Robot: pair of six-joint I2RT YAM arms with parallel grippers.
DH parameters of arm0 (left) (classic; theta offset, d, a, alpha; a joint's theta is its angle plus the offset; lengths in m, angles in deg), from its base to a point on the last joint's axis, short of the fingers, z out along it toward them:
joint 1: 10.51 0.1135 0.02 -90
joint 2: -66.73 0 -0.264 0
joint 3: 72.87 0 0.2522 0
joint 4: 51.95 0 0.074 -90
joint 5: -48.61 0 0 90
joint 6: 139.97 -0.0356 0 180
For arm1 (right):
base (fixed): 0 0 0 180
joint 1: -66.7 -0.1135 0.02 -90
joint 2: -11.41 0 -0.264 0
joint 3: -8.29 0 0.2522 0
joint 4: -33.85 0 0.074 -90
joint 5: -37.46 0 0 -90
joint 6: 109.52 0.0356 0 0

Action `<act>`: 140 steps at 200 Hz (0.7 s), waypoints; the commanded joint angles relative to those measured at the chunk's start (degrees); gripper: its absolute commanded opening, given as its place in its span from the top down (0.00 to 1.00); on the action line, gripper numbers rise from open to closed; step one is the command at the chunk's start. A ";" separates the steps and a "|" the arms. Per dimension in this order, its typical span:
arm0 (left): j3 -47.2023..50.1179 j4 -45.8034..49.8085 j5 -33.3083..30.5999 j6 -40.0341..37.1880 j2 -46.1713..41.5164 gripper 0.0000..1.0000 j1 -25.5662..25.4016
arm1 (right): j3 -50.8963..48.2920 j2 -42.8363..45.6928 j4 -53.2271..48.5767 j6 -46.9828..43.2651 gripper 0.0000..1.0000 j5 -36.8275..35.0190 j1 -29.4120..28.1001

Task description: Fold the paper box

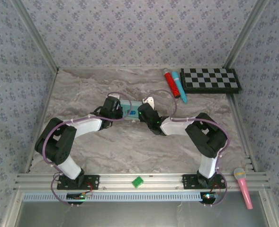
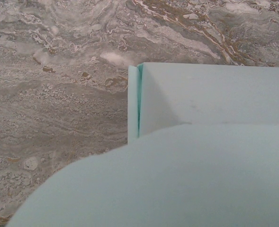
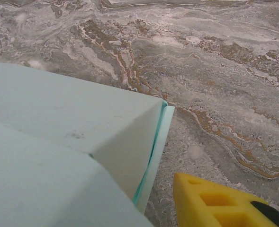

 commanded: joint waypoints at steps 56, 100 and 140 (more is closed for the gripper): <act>0.84 0.50 -0.94 0.40 -2.52 0.72 -0.54 | -2.31 3.47 -2.56 -0.42 0.50 -0.52 -0.71; 2.65 0.17 -0.84 -0.61 -5.25 0.59 -0.53 | -4.31 5.40 -2.97 -0.98 0.45 -1.01 -0.98; 5.73 -0.37 -0.80 -2.11 -9.09 0.50 -0.63 | -6.37 7.66 -3.72 -1.44 0.38 -2.14 -1.50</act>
